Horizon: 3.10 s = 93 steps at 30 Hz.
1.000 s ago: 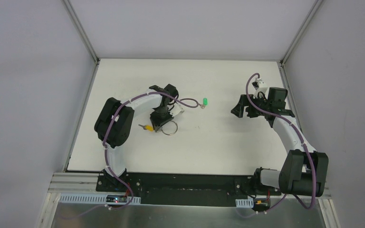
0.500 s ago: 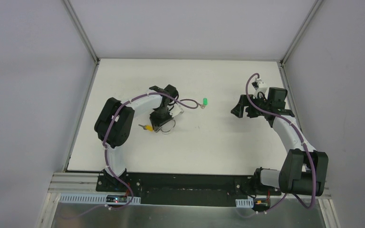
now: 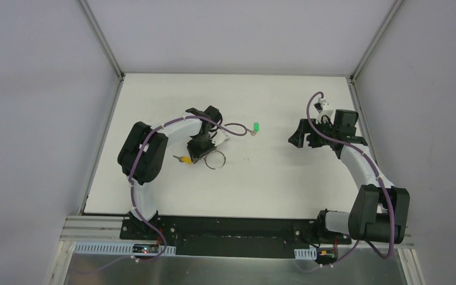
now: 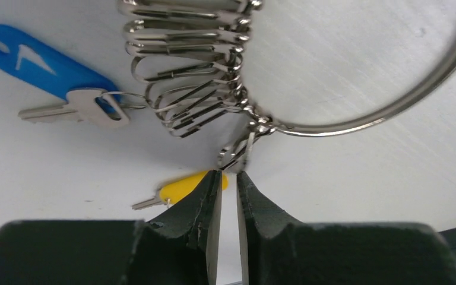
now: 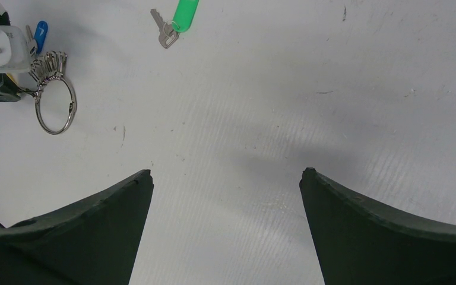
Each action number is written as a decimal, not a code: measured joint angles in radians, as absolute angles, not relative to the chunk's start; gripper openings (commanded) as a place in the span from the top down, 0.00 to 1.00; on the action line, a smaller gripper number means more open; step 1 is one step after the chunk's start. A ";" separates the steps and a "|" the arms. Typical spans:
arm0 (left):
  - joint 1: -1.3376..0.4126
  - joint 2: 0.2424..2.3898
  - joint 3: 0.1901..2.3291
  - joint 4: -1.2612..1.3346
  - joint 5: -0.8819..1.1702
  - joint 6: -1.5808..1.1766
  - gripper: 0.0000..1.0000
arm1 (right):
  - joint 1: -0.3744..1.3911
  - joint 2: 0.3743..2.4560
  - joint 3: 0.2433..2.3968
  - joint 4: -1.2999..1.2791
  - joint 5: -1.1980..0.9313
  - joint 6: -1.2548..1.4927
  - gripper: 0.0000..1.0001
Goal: Put the keys on the keyring
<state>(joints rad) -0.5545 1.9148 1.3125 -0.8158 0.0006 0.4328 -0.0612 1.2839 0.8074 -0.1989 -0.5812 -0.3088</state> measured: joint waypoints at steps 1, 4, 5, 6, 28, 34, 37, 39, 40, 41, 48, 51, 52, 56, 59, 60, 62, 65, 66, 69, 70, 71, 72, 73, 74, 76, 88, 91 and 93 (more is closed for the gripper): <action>-0.554 1.915 1.312 -0.817 0.019 0.435 0.83 | -0.061 1.286 0.807 -0.199 -0.581 -0.309 0.02; -0.554 1.915 1.312 -0.825 0.069 0.439 0.82 | -0.061 1.288 0.807 -0.199 -0.581 -0.309 0.02; -0.551 1.914 1.312 -0.828 0.087 0.440 0.81 | -0.061 1.288 0.807 -0.199 -0.581 -0.309 0.02; -0.548 1.914 1.312 -0.831 0.104 0.440 0.81 | -0.061 1.288 0.807 -0.199 -0.581 -0.310 0.02; -0.506 1.911 1.359 -0.844 0.225 0.429 1.00 | -0.061 1.304 0.807 -0.201 -0.581 -0.318 0.02; -0.434 1.911 1.419 -0.886 0.378 0.386 1.00 | -0.061 1.305 0.807 -0.205 -0.582 -0.319 0.02; -0.408 1.910 1.430 -0.889 0.412 0.369 0.92 | -0.061 1.305 0.807 -0.208 -0.582 -0.319 0.02; -0.404 1.910 1.430 -0.888 0.405 0.360 0.83 | -0.061 1.305 0.807 -0.209 -0.582 -0.320 0.02; -0.405 1.910 1.430 -0.885 0.397 0.357 0.79 | -0.061 1.305 0.807 -0.210 -0.582 -0.320 0.02; -0.405 1.910 1.430 -0.881 0.385 0.355 0.74 | -0.061 1.305 0.807 -0.212 -0.582 -0.320 0.02; -0.412 1.914 1.430 -0.854 0.319 0.351 0.61 | -0.061 1.311 0.807 -0.215 -0.582 -0.323 0.02; -0.419 1.927 1.433 -0.843 0.293 0.345 0.62 | -0.061 1.317 0.807 -0.216 -0.582 -0.324 0.02; -0.420 1.935 1.437 -0.843 0.282 0.339 0.62 | -0.061 1.319 0.807 -0.216 -0.582 -0.324 0.02; -0.426 1.974 1.481 -0.844 0.260 0.313 0.62 | -0.061 1.320 0.807 -0.217 -0.582 -0.325 0.02; -0.426 1.999 1.512 -0.842 0.252 0.297 0.62 | -0.061 1.320 0.807 -0.218 -0.582 -0.327 0.02; -0.426 2.007 1.520 -0.844 0.252 0.294 0.62 | -0.061 1.321 0.807 -0.218 -0.582 -0.327 0.02; -0.426 2.014 1.528 -0.845 0.252 0.290 0.63 | -0.061 1.321 0.807 -0.218 -0.582 -0.327 0.02; -0.426 2.027 1.546 -0.855 0.253 0.279 0.65 | -0.061 1.323 0.807 -0.218 -0.582 -0.327 0.02; -0.426 2.032 1.550 -0.857 0.253 0.276 0.65 | -0.061 1.324 0.807 -0.218 -0.582 -0.327 0.02; -0.426 2.045 1.552 -0.866 0.257 0.271 0.67 | -0.061 1.324 0.807 -0.219 -0.582 -0.327 0.02; -0.426 2.050 1.552 -0.872 0.260 0.269 0.67 | -0.061 1.324 0.807 -0.219 -0.582 -0.327 0.02; -0.426 2.054 1.551 -0.876 0.262 0.268 0.67 | -0.061 1.325 0.807 -0.219 -0.582 -0.327 0.02; -0.426 2.055 1.547 -0.877 0.263 0.266 0.67 | -0.061 1.325 0.807 -0.219 -0.582 -0.327 0.02; -0.426 2.055 1.540 -0.878 0.265 0.264 0.68 | -0.061 1.326 0.807 -0.219 -0.582 -0.327 0.02; -0.427 2.055 1.535 -0.881 0.267 0.260 0.68 | -0.061 1.327 0.807 -0.219 -0.582 -0.327 0.02; -0.427 2.055 1.525 -0.884 0.275 0.254 0.69 | -0.061 1.331 0.807 -0.221 -0.582 -0.327 0.02; -0.467 2.055 1.506 -0.899 0.286 0.242 0.81 | -0.061 1.333 0.807 -0.222 -0.582 -0.327 0.02; -0.472 2.053 1.506 -0.903 0.278 0.239 0.90 | -0.061 1.333 0.807 -0.222 -0.582 -0.327 0.02; -0.472 2.051 1.504 -0.902 0.271 0.236 0.94 | -0.061 1.333 0.807 -0.222 -0.582 -0.327 0.02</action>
<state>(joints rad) -0.4725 2.0510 1.5043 -0.9020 0.2714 0.2363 -0.0612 1.3331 0.8074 -0.2218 -0.5819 -0.3275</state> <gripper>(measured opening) 0.137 0.983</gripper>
